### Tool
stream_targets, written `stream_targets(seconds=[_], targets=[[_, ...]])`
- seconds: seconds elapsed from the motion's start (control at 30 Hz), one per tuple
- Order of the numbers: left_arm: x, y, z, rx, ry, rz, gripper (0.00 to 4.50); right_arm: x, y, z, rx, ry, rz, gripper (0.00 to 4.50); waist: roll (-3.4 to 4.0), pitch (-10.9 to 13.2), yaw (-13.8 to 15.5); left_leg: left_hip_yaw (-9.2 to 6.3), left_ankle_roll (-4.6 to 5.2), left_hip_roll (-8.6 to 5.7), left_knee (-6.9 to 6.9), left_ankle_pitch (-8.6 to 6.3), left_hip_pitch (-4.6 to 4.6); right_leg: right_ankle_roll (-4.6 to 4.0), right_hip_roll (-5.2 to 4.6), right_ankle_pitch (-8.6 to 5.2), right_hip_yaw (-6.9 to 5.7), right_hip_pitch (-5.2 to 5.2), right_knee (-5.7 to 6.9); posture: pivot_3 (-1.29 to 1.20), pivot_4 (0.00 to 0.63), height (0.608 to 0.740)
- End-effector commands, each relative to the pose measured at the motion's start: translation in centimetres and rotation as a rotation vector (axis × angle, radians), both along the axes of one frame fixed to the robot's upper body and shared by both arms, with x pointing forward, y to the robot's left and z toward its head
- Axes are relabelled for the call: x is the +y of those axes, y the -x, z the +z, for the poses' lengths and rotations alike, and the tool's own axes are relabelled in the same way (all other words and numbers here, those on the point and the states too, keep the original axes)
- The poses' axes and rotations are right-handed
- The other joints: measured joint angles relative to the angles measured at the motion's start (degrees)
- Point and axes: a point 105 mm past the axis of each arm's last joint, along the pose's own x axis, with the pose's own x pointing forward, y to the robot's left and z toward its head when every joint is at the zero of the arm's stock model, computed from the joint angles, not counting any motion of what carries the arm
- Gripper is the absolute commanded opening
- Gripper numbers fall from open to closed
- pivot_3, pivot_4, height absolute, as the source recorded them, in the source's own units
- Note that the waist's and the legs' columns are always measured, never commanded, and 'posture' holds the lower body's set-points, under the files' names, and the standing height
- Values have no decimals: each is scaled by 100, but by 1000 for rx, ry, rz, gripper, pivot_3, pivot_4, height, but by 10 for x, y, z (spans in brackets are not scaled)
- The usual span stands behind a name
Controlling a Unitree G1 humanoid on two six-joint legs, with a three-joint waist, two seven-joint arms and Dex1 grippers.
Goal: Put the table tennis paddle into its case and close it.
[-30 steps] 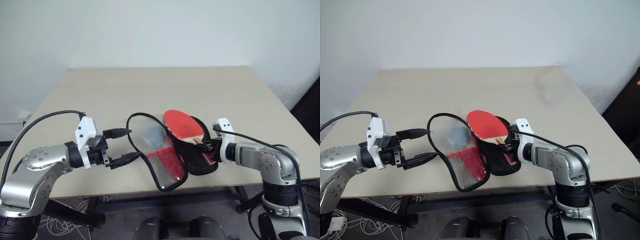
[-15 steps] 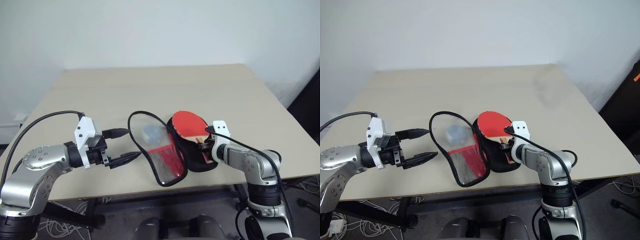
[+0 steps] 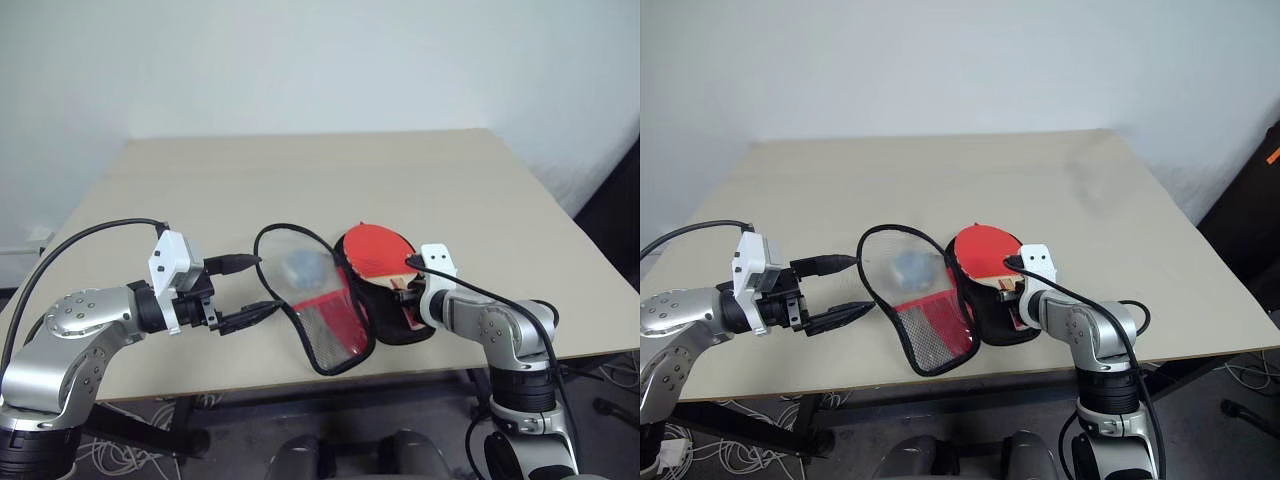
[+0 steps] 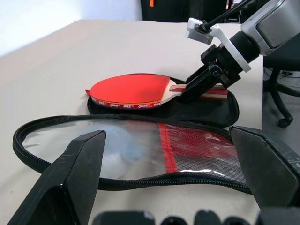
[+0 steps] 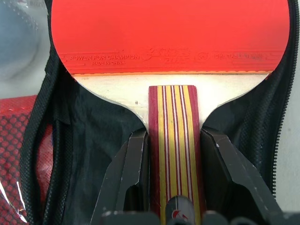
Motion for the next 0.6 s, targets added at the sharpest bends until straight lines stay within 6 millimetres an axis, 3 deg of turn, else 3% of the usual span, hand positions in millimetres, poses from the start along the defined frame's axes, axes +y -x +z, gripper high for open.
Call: stream_targets(seconds=[0.03, 0.1, 0.23, 0.4, 0.6], targets=[[0, -1, 8, -45, -7, -1, 4500, 0, -1, 9, -27, 17, 6, 2490, -2, -2, -10, 2, -3, 0, -2, 2, -1, -1, -1, 1, 1, -3, 2, 0, 0, 706], [0, -2, 9, -47, -8, 1, 4500, 2, -1, 12, -34, 15, 17, 3183, -8, -6, -11, 5, -14, -1, -8, 7, 3, -1, -3, 1, 2, -4, 2, 0, 0, 706], [1, -3, 9, -53, -6, 4, 4500, 3, -4, 30, -74, -27, 43, 4469, -14, -10, -11, 8, -152, -3, -4, -5, 2, -2, -17, 0, 6, -7, 2, 0, 0, 706], [1, -4, 9, -54, -6, 5, 4500, -7, 3, 69, -178, -54, 197, 4469, -15, -9, 10, 3, -156, -2, 12, -7, 0, 2, -11, 0, 5, 1, 0, 0, 0, 706], [7, -8, 3, -27, 13, 31, 4500, -47, 14, 107, -292, -31, 404, 4469, -17, -10, 16, -21, -107, 21, 64, -33, -3, 7, 10, -3, -3, 20, -1, 0, 0, 706]])
